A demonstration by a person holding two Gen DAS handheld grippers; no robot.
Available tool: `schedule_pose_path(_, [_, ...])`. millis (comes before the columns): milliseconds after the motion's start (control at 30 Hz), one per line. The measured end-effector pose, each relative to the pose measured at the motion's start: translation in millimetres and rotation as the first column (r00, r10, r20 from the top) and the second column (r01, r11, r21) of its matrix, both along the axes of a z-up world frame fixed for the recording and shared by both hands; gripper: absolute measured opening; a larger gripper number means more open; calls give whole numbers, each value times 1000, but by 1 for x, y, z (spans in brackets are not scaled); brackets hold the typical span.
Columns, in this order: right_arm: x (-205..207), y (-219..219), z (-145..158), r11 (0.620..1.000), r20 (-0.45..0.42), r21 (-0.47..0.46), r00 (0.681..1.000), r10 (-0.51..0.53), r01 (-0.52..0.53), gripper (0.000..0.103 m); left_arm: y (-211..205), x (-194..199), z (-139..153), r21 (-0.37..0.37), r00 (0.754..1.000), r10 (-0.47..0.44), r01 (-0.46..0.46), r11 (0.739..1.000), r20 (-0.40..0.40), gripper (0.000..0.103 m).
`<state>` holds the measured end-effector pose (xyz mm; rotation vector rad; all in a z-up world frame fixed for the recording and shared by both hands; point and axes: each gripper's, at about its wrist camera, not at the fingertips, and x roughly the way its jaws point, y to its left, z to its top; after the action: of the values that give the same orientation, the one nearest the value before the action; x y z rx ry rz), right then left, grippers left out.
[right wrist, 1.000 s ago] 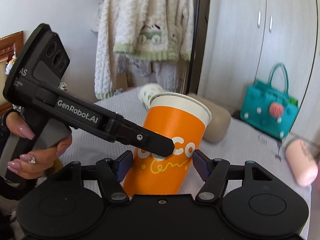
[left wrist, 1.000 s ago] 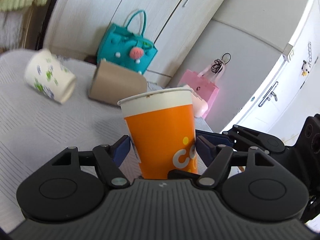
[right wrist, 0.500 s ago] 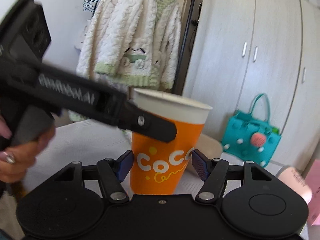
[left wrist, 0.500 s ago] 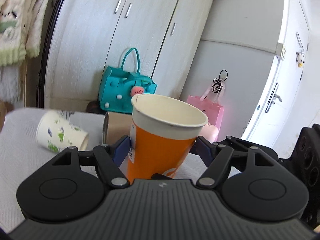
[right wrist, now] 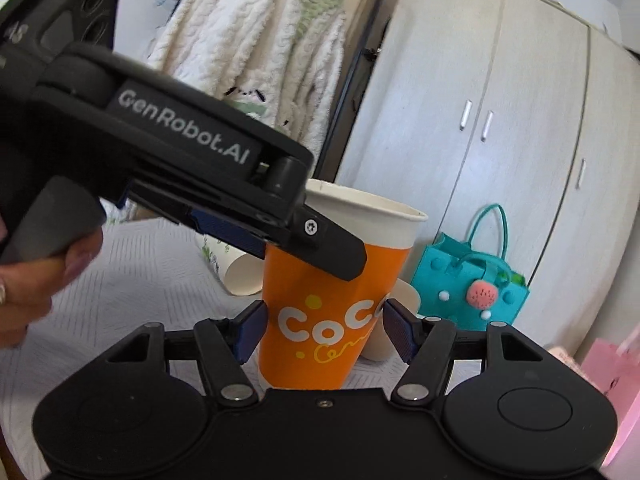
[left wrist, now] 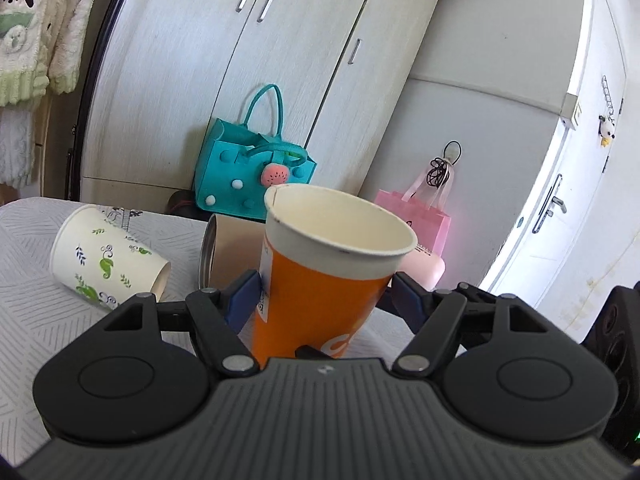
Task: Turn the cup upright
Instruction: 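Lower the upright orange cup onto the table with the right tool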
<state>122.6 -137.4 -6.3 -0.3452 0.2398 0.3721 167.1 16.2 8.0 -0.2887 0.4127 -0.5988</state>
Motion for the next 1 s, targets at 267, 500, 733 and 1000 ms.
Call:
schedule_pose_path(267, [14,-14,7,991,-107,132,994,-5,19,69,0,9,-7,-44,998,-18,15,999,-58,71])
schedule_pose_path(500, [9,-11,4,994,-98,108,995,1,10,69,0,7,-7,-53,997,-22,19,998,-70,79])
schedule_pose_path(733, [7,-14,4,993,-87,116,996,-16,26,74,-1,-3,-2,1,998,9,-9,1000,-68,85])
schedule_pose_path(1000, [-13,-19,9,988,-65,151,997,-32,41,82,5,-31,7,101,989,111,-101,990,-94,87])
